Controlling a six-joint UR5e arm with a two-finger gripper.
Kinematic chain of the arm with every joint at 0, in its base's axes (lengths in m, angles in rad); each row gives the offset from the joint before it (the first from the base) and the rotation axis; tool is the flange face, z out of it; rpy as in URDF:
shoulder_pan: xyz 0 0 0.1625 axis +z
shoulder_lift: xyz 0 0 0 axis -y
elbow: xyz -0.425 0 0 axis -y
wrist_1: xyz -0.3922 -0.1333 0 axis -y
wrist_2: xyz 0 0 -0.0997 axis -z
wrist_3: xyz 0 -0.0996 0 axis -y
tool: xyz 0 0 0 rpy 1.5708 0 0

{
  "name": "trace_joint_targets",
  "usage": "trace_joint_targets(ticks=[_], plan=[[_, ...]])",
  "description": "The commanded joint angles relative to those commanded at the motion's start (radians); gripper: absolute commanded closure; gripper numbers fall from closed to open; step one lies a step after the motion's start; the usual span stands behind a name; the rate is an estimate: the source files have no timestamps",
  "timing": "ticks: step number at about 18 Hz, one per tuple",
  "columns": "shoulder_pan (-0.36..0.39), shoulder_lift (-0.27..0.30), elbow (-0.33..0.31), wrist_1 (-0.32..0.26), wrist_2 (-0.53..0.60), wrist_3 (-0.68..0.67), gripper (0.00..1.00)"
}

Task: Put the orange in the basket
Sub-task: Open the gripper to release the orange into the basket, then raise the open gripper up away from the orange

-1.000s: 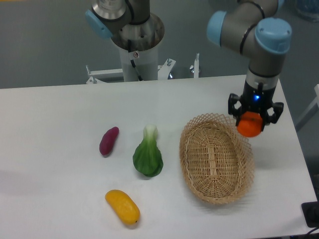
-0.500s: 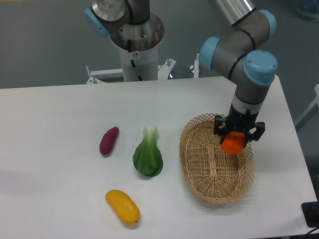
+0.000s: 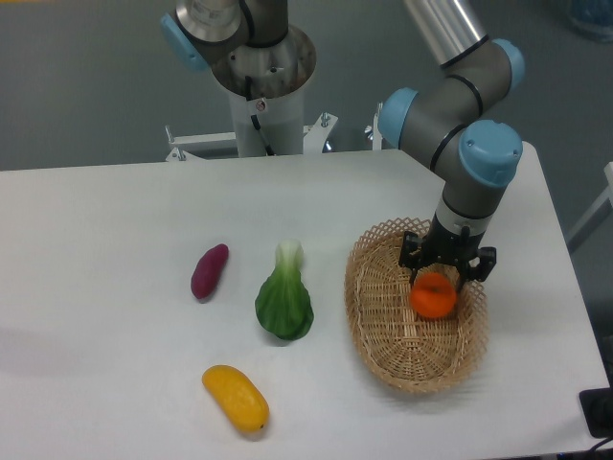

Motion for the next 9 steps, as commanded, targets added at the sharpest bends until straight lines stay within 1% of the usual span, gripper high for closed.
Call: trace_joint_targets(ticks=[1, 2, 3, 5, 9], plan=[[0.000, 0.000, 0.002, 0.002, 0.000, 0.003, 0.12], [0.000, 0.000, 0.006, 0.002, 0.000, 0.003, 0.08], [0.002, 0.008, 0.014, 0.002, 0.002, 0.003, 0.00], [0.002, 0.029, 0.021, 0.000, 0.021, 0.005, 0.00], [0.002, 0.043, 0.052, 0.000, 0.026, 0.008, 0.00]])
